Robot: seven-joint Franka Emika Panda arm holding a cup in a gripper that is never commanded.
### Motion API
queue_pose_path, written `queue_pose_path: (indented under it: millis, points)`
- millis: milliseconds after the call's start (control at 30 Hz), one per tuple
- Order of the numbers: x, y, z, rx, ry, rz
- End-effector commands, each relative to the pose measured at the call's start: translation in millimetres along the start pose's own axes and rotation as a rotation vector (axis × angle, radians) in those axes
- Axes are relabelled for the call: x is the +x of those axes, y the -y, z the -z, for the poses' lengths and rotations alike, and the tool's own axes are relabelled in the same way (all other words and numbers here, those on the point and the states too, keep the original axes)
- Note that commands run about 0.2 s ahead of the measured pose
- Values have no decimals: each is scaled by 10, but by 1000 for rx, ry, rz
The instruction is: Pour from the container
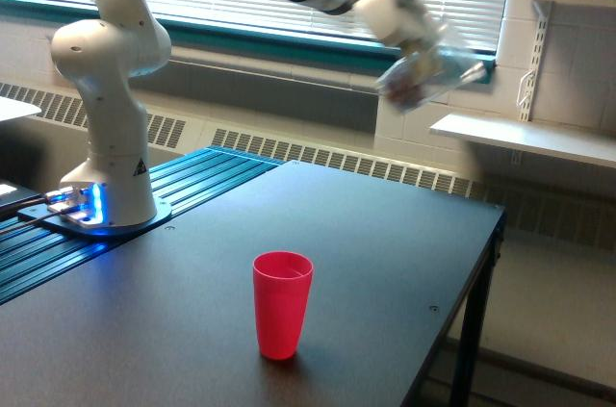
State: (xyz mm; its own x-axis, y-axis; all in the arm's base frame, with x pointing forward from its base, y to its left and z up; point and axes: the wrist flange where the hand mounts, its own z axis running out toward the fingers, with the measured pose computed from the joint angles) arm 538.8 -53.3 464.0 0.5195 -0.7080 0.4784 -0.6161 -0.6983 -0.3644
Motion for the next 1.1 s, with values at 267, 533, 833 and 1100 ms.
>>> queue_pose_path:
  millis: [267,533,833,1100]
  points:
    - [106,-1358,-150,-325,121,-304]
    - [-101,-1703,-282,-481,229,-409]
    - [-300,-1756,-448,-652,320,-442]
    - [-435,-1749,-638,-730,374,-525]
